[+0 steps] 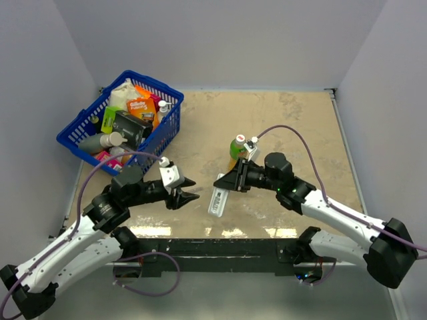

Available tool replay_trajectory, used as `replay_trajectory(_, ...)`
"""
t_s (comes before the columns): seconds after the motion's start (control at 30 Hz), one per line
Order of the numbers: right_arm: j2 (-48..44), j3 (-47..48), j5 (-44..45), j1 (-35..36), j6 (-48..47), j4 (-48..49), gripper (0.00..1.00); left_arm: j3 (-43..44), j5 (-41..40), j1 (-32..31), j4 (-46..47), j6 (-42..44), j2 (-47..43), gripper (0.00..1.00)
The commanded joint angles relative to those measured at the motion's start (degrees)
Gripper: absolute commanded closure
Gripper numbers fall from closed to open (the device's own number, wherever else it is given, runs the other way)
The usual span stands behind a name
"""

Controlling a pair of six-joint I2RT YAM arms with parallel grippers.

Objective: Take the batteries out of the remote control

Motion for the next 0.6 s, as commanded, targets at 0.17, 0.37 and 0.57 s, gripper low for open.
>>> replay_trajectory(0.17,5.21,-4.30,-9.17,-0.01,5.27,10.54,1.00,-5.98,5.40,-0.50,1.92,15.66,-5.33,0.47)
replay_trajectory(0.37,7.94,-4.05,-9.52,-0.01,6.33,12.56,1.00,-9.93,5.05,-1.91,8.25,15.05,-5.60,0.40)
replay_trajectory(0.57,11.46,-2.64,-9.96,0.08,6.76,13.52,1.00,-10.20,-1.80,-7.17,9.66,16.62,-4.28,0.40)
